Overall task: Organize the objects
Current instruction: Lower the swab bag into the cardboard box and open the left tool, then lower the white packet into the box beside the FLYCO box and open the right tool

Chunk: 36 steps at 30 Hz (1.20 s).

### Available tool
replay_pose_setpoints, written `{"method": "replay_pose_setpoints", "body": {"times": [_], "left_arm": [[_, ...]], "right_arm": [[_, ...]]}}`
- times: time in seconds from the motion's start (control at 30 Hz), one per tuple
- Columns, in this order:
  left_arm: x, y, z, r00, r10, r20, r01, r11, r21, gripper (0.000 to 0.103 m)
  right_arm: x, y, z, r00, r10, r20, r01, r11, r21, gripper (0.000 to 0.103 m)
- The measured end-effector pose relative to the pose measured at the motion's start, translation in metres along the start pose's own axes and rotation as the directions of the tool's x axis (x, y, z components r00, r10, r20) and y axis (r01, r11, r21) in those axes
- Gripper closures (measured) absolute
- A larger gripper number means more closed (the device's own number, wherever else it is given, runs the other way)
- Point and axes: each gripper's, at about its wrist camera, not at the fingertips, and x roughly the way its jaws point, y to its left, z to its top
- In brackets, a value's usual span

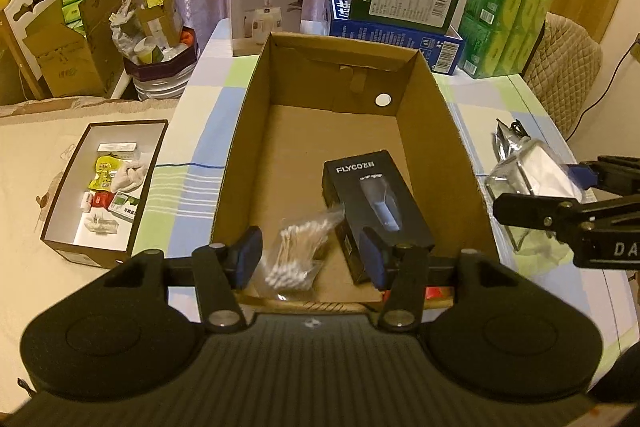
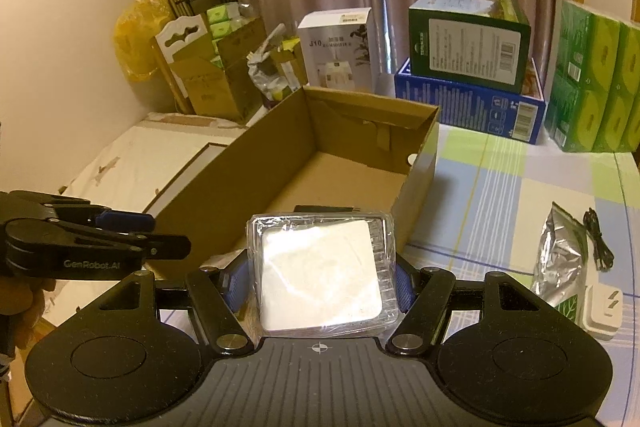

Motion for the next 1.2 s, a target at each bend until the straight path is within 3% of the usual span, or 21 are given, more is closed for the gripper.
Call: {"method": "replay_pose_setpoints", "body": {"times": [1.2], "left_arm": [[-0.013,0.008,-0.01,1.0,-0.006,-0.005,0.006,1.0,-0.008,0.055]], "right_arm": [[0.022,0.02,0.015,0.999,0.034,-0.013,-0.033,0.999,0.007,0.038]]}}
